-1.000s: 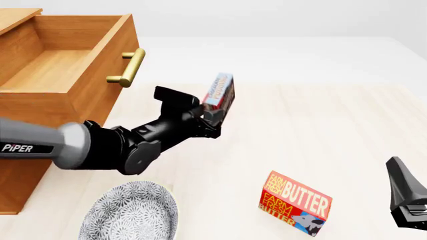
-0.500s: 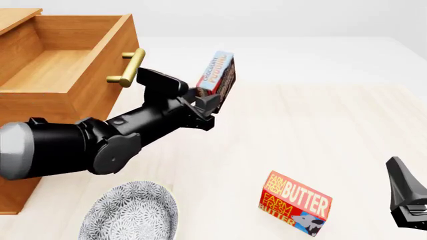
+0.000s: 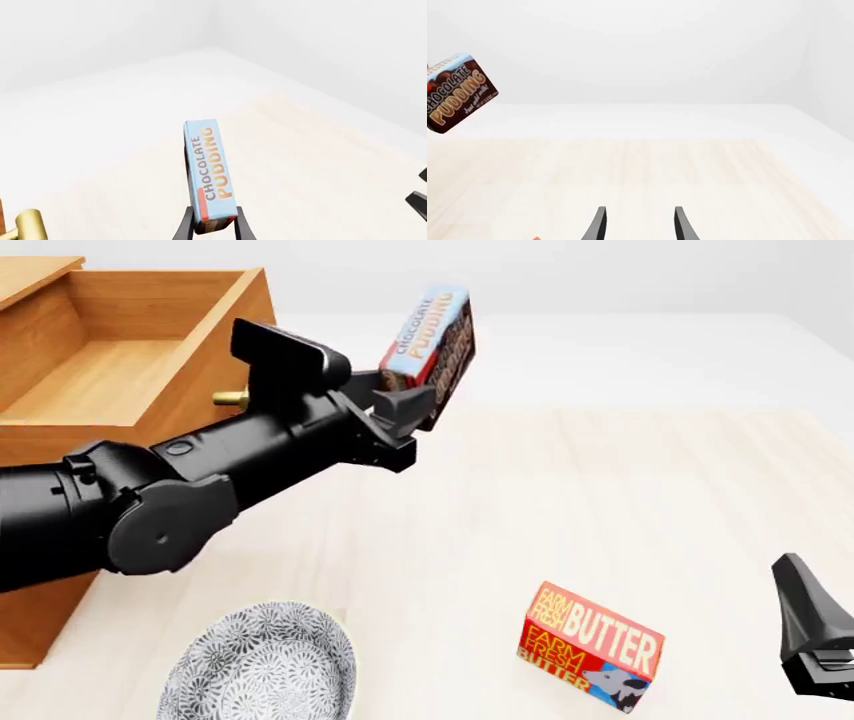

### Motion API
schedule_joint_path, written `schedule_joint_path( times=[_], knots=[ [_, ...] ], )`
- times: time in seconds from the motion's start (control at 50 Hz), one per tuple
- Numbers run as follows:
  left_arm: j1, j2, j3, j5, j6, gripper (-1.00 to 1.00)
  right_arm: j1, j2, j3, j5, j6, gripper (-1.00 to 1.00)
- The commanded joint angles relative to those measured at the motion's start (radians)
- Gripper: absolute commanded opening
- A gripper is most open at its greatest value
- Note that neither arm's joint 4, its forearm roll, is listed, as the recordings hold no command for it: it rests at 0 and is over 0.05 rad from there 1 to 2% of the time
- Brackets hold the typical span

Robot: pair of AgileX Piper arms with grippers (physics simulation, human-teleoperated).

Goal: Put the chocolate pudding in the top drawer of the cabinet and close it.

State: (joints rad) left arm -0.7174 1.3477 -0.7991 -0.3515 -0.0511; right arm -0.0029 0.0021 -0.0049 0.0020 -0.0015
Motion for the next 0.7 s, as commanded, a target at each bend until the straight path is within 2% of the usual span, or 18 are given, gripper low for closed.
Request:
schedule_joint_path(
  times=[0.02,0.08,0.12,0.16,0.22,0.32,0.36,0.4,0.42,0.5,0.54,0.64,0.66,0.7],
  knots=[
    [0.015,-0.065,-0.012,0.048,0.035,-1.00,0.000,0.000,0.000,0.000,0.000,1.00],
    [0.020,-0.078,-0.019,0.059,0.050,-1.00,0.000,0.000,0.000,0.000,0.000,1.00],
    [0.019,-0.112,-0.011,0.050,0.022,-1.00,0.000,0.000,0.000,0.000,0.000,1.00],
    [0.036,-0.110,-0.022,0.067,0.049,-1.00,0.000,0.000,0.000,0.000,0.000,1.00],
    [0.042,-0.131,-0.022,0.076,0.048,-1.00,0.000,0.000,0.000,0.000,0.000,1.00],
    [0.056,-0.179,-0.016,0.084,0.017,-1.00,0.000,0.000,0.000,0.000,0.000,1.00],
    [0.073,-0.183,-0.030,0.114,0.055,-1.00,0.000,0.000,0.000,0.000,0.000,1.00],
    [0.072,-0.204,-0.043,0.134,0.041,-1.00,0.000,0.000,0.000,0.000,0.000,1.00],
    [0.086,-0.205,-0.057,0.158,0.070,-1.00,0.000,0.000,0.000,0.000,0.000,1.00],
    [0.091,-0.227,-0.074,0.190,0.089,-1.00,0.000,0.000,0.000,0.000,0.000,1.00],
    [0.097,-0.244,-0.073,0.198,0.075,-1.00,0.000,0.000,0.000,0.000,0.000,1.00],
    [0.131,-0.282,-0.099,0.264,0.105,-1.00,0.000,0.000,0.000,0.000,0.000,1.00],
    [0.133,-0.295,-0.100,0.270,0.089,-1.00,0.000,0.000,0.000,0.000,0.000,1.00],
    [0.148,-0.288,-0.119,0.313,0.137,-1.00,0.000,0.000,0.000,0.000,0.000,1.00]
  ],
)
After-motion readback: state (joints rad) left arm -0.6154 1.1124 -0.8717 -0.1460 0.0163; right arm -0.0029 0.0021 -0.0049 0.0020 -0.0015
